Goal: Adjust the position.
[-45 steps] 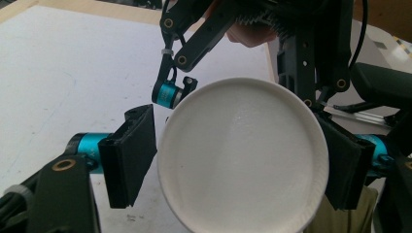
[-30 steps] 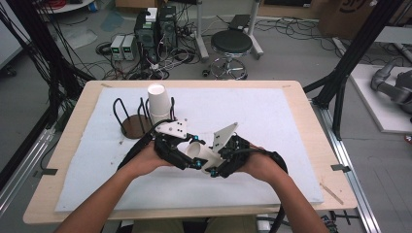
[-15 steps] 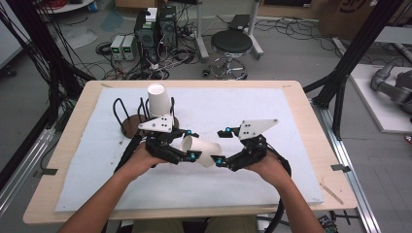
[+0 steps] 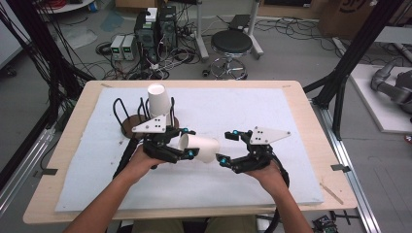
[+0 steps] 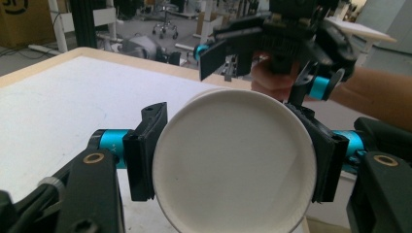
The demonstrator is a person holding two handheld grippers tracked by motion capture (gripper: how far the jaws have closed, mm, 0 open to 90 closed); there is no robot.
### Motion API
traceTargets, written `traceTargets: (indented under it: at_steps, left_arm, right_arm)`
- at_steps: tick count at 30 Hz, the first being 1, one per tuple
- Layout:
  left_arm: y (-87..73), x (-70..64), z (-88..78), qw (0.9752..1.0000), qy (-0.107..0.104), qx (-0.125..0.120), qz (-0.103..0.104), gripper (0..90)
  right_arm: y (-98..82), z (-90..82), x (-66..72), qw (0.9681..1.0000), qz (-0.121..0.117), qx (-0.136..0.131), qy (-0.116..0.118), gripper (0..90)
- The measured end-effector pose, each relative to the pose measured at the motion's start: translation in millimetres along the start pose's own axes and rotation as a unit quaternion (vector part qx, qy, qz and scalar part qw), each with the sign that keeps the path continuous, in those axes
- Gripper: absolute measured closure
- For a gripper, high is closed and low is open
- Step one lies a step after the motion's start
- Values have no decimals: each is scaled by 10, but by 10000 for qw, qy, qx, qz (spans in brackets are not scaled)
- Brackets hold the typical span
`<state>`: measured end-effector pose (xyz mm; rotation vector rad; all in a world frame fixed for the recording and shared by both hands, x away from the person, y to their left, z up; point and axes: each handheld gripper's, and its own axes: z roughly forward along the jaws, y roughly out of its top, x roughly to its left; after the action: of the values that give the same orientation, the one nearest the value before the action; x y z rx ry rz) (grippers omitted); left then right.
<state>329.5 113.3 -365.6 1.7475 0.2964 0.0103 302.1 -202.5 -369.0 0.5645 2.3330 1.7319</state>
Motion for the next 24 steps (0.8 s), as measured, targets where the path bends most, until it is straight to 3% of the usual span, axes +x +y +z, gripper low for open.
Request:
traceTargets:
  at_steps: [4, 11, 24]
  left_arm:
    - [-8, -15, -11, 10000, -18, -82, 0, 355]
    - [-7, -50, -16, 9999, -61, -125, 69, 355]
    - [9, -122, 25, 9986, -467, -151, 176, 355]
  right_arm:
    - [-97, 13, -3, 9998, 180, -99, 85, 192]
    - [-203, 74, 11, 9994, 234, -76, 225, 191]
    - [-247, 197, 38, 9966, 343, -111, 743, 191]
